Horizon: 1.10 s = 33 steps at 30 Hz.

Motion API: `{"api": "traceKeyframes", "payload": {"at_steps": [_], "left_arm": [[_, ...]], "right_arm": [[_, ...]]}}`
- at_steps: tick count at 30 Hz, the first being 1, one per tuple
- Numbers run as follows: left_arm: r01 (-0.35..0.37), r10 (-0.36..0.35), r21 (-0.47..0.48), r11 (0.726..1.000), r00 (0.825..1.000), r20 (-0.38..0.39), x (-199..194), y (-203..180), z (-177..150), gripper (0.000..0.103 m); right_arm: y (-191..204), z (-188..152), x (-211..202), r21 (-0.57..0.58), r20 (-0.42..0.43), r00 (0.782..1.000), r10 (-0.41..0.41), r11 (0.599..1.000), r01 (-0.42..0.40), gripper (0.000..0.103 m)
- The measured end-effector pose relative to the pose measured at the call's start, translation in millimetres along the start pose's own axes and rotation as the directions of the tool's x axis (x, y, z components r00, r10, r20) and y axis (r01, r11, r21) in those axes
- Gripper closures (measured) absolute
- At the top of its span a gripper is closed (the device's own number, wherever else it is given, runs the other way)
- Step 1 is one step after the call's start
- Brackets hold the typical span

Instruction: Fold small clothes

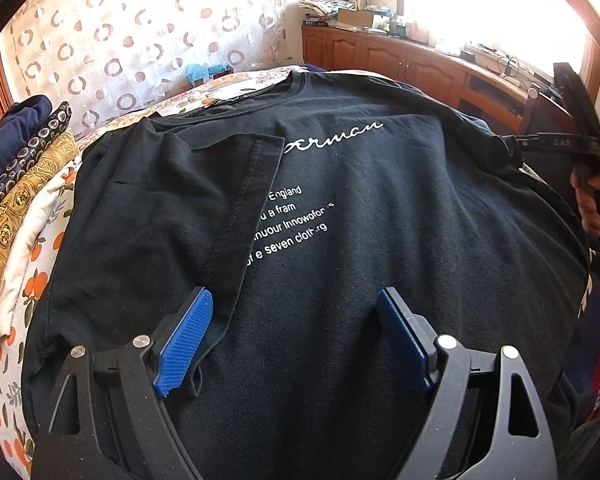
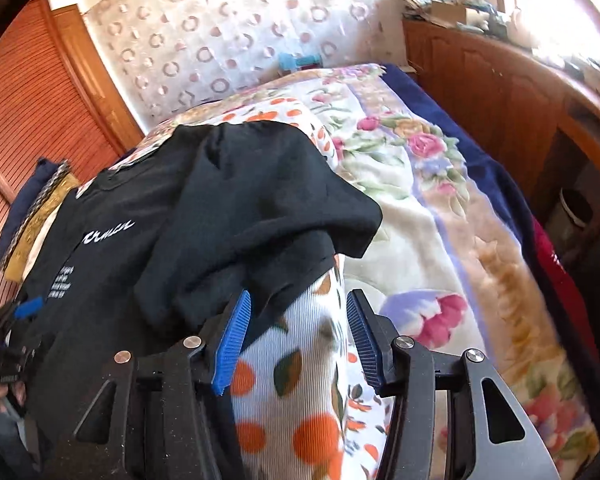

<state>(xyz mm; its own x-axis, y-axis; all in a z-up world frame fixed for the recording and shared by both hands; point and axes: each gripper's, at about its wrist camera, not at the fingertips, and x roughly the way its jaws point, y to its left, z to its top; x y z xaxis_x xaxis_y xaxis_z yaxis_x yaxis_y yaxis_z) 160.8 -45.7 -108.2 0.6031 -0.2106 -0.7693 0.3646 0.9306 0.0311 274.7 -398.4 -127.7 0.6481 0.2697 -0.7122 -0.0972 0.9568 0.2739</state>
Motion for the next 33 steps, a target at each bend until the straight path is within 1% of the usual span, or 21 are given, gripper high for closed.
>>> {"api": "traceKeyframes", "payload": {"at_steps": [3,5,6,7,8,9,10,12,14,16,18,21,22,23,24,26,27,29,30,31,33], "left_arm": [[-0.005,0.005,0.004,1.0,1.0,-0.005,-1.7,-1.5,1.6,0.018],[-0.001,0.001,0.0,1.0,1.0,0.017,-8.1,-1.3,2.0,0.018],[0.006,-0.006,-0.007,1.0,0.999,0.032,-13.0,-0.4,2.9,0.018],[0.011,-0.01,-0.017,1.0,0.999,0.048,-18.6,1.0,4.1,0.018],[0.013,-0.012,-0.023,1.0,0.998,0.058,-22.4,2.0,4.5,0.018],[0.021,-0.018,-0.032,0.999,0.997,0.074,-28.1,3.1,6.1,0.018],[0.03,-0.026,-0.041,0.999,0.996,0.09,-34.1,4.4,7.6,0.018],[0.039,-0.033,-0.051,0.998,0.993,0.111,-42.3,5.2,9.3,0.018],[0.041,-0.033,-0.054,0.998,0.991,0.132,-51.4,5.6,10.2,0.018],[0.038,-0.029,-0.056,0.998,0.989,0.144,-56.8,6.4,10.7,0.018],[0.034,-0.024,-0.061,0.998,0.988,0.152,-61.1,8.8,10.9,0.018],[0.016,-0.005,-0.071,0.997,0.987,0.158,-65.8,14.2,9.8,0.018],[0.012,0.001,-0.076,0.997,0.987,0.159,-67.3,16.9,8.9,0.018],[0.01,0.003,-0.081,0.997,0.987,0.16,-68.3,19.1,8.5,0.018],[0.01,0.004,-0.086,0.996,0.987,0.161,-69.2,21.5,7.8,0.018],[0.012,0.003,-0.096,0.995,0.987,0.162,-70.6,26.8,6.8,0.018],[0.015,0.002,-0.101,0.995,0.987,0.162,-71.6,28.8,5.8,0.018],[0.021,-0.003,-0.105,0.994,0.987,0.161,-72.0,30.7,4.6,0.018],[0.023,-0.006,-0.103,0.994,0.987,0.161,-72.4,30.5,4.1,0.018],[0.025,-0.009,-0.101,0.995,0.987,0.161,-72.4,30.5,3.9,0.018],[0.028,-0.012,-0.098,0.995,0.987,0.16,-71.1,28.8,4.3,0.018]], "right_arm": [[-6.3,15.6,11.1,0.069,-0.029,0.999,0.04,0.997,-0.037,0.051],[-13.6,21.3,13.9,0.096,-0.033,0.998,0.059,0.994,-0.056,0.052],[-13.5,22.5,14.6,0.097,-0.032,0.998,0.058,0.994,-0.055,0.06],[-12.4,23.0,10.0,0.095,-0.026,0.997,0.066,0.993,-0.064,0.072],[-9.8,23.2,4.5,0.086,-0.015,0.999,0.051,0.995,-0.049,0.078],[-11.2,23.4,0.2,0.068,0.005,1.0,0.012,0.998,-0.013,0.093],[-9.7,24.6,-4.1,0.053,0.023,1.0,-0.007,0.999,0.006,0.099],[-10.4,24.2,-13.0,0.035,0.06,0.998,-0.005,0.999,0.003,0.1],[-7.9,28.1,-26.8,0.009,0.114,0.992,-0.046,0.999,0.045,0.1],[-7.8,38.1,-40.5,0.014,0.148,0.988,-0.042,0.999,0.041,0.1],[0.1,52.8,-54.2,-0.013,0.185,0.982,-0.041,0.999,0.044,0.1],[30.6,72.6,-69.6,-0.084,0.219,0.976,-0.001,0.996,0.019,0.1],[47.6,75.7,-73.7,-0.127,0.227,0.974,0.023,0.992,0.006,0.1],[67.4,76.7,-76.8,-0.179,0.227,0.972,0.055,0.984,-0.014,0.1],[89.4,74.9,-79.0,-0.233,0.213,0.971,0.108,0.971,-0.057,0.1],[125.0,65.1,-79.6,-0.314,0.162,0.966,0.199,0.939,-0.141,0.1],[144.3,56.3,-78.9,-0.364,0.139,0.966,0.218,0.918,-0.155,0.1],[167.9,40.6,-75.3,-0.446,0.125,0.972,0.198,0.887,-0.123,0.098],[173.1,34.1,-71.9,-0.465,0.118,0.976,0.182,0.879,-0.108,0.091],[174.2,30.2,-67.5,-0.466,0.11,0.981,0.161,0.88,-0.092,0.075],[166.0,27.7,-62.1,-0.442,0.108,0.986,0.13,0.894,-0.07,0.06]]}}
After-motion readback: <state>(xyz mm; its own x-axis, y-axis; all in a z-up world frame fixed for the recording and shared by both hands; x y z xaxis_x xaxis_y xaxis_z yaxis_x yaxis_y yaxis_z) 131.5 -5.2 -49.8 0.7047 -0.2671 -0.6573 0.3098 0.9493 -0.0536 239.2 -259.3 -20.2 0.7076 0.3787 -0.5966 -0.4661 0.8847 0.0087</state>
